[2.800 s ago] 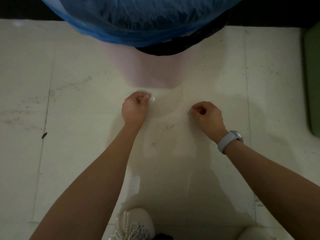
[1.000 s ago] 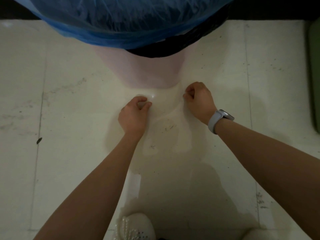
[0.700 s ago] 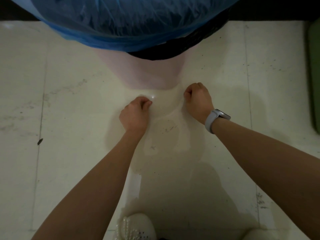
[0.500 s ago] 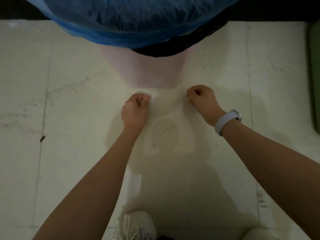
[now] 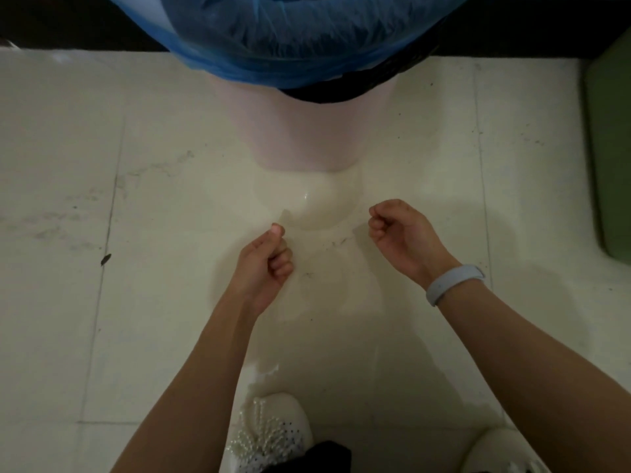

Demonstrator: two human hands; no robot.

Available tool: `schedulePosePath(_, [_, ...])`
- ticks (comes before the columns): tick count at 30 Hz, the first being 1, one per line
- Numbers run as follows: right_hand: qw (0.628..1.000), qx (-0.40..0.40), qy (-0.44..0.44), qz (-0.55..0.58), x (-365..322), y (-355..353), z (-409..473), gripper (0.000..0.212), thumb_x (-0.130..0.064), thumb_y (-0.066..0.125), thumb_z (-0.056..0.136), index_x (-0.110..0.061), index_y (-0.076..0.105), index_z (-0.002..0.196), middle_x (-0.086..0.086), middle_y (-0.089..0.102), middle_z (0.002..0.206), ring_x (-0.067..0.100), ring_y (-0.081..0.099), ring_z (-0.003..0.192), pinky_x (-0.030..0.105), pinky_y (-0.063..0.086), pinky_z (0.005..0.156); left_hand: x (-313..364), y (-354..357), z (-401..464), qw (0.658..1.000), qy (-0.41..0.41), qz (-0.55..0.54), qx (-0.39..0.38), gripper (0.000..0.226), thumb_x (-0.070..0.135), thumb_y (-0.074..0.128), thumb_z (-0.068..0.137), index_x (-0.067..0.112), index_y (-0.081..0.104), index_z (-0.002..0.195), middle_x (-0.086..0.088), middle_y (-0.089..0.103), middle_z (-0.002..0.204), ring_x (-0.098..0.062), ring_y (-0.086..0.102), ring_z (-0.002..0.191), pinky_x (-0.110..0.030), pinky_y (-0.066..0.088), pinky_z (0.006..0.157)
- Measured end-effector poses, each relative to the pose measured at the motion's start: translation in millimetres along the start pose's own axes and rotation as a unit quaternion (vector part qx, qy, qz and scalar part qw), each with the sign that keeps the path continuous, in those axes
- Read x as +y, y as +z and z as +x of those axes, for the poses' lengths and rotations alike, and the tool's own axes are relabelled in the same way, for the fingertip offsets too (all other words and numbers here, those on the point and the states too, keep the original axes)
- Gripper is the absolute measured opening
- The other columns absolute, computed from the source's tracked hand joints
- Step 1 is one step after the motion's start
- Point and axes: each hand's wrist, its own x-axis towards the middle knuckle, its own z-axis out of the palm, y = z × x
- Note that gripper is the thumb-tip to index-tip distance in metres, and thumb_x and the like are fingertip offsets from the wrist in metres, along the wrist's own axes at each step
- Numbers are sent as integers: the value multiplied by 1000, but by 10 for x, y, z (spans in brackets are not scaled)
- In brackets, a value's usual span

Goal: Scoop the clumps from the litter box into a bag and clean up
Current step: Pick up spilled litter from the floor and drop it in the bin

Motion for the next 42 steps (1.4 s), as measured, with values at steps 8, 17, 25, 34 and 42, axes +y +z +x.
schedulePosePath(8, [999, -20, -1, -35, 66, -40, -112, 24, 12, 46, 84, -6, 58, 75, 5, 63, 60, 10, 53, 50, 16, 44, 50, 10, -215, -105, 998, 9, -45, -46, 30, 28, 80, 61, 18, 53, 69, 7, 40, 56, -5, 39, 47, -14, 35, 45])
schedulePosePath(17, [988, -70, 78, -117, 131, 81, -161, 51, 9, 24, 77, -9, 62, 47, 4, 55, 54, 15, 44, 54, 18, 39, 48, 123, -336, -230, 990, -12, -66, -122, 32, 27, 90, 50, 14, 64, 63, 1, 56, 64, -11, 54, 59, -19, 48, 57])
schedulePosePath(25, [851, -31, -39, -523, 520, 262, -93, 15, -3, 52, 88, -4, 67, 87, -1, 56, 73, 9, 48, 65, 12, 39, 58, 180, -430, -399, 997, -46, -35, -42, 28, 24, 71, 57, 16, 46, 49, 0, 42, 53, -14, 39, 48, -19, 34, 46])
schedulePosePath(34, [681, -57, -159, -712, 873, 377, 55, 14, -9, 61, 84, 2, 64, 92, 19, 59, 99, 29, 54, 93, 24, 36, 78, -72, -658, -514, 916, 41, 343, 206, 41, 22, 54, 92, 14, 45, 53, 3, 39, 49, -11, 32, 48, -25, 26, 51])
schedulePosePath(42, [562, -84, -185, -802, 973, 375, 50, 18, 1, 42, 89, 4, 58, 98, 21, 51, 109, 32, 43, 105, 31, 31, 86, -271, -716, -637, 830, 73, 525, 170, 9, 21, 68, 83, 16, 67, 76, 14, 48, 54, 3, 47, 51, -7, 32, 53])
